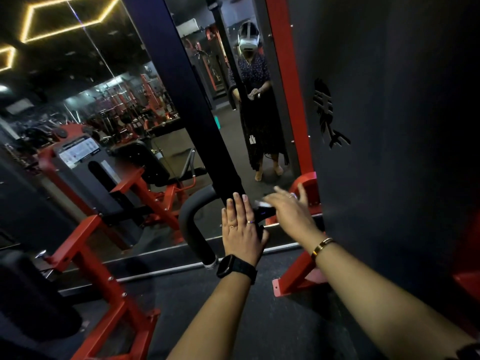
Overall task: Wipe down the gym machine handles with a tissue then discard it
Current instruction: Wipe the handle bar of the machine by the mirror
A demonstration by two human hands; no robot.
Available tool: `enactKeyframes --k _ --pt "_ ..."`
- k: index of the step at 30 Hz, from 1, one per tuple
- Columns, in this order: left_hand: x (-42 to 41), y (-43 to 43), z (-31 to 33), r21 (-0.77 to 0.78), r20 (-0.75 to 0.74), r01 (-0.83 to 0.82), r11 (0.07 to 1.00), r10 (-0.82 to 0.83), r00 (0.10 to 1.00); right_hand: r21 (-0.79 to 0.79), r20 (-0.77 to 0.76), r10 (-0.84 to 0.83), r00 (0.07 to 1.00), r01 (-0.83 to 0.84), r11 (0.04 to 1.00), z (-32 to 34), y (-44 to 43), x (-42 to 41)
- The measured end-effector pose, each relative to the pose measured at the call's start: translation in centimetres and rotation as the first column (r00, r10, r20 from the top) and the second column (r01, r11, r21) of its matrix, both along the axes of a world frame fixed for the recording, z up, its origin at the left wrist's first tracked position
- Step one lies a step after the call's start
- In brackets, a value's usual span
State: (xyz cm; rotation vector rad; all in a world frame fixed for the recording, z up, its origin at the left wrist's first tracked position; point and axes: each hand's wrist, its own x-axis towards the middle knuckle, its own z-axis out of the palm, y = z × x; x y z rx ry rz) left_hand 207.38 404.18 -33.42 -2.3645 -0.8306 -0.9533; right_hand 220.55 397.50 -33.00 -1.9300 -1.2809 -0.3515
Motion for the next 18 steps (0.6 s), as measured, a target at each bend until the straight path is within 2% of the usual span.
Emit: enactKeyframes --k 2,5,7,10,13,14,18 --pt "0.0 -0.1 -0.1 -0.005 0.006 0.001 1.000 -0.001 1.000 -0.019 -0.051 -0.096 0.994 0.095 0.995 -0.1 -0.5 0.9" --pt "0.1 0.1 -0.2 0.012 0.011 -0.010 1.000 0.010 1.000 0.115 -0.015 -0.180 0.984 0.180 0.977 -0.9 -0.6 -0.9" --pt "0.0 0.1 -0.3 0.039 0.022 0.000 0.999 -0.001 1.000 0.167 0.057 -0.115 0.992 0.104 0.981 -2.2 -0.1 -3.1" --pt "0.0 0.0 -0.1 0.044 0.049 0.019 0.999 -0.022 0.999 0.161 0.204 0.009 0.979 -0.043 0.986 -4.0 0.1 -4.7" --pt "0.0 0.0 0.0 0.033 0.025 0.013 0.999 -0.014 1.000 0.137 0.309 -0.022 0.951 -0.022 0.990 -5.5 -1.2 -2.6" --pt "-0.1 -0.1 0.0 0.027 0.006 -0.001 1.000 0.000 1.000 0.125 0.287 -0.070 0.955 0.035 0.991 -5.9 -1.7 -1.7" --pt "0.0 0.0 -0.1 0.006 0.000 -0.028 1.000 0.028 1.000 0.150 0.005 -0.260 0.966 0.257 0.955 -5.1 -2.1 0.1"
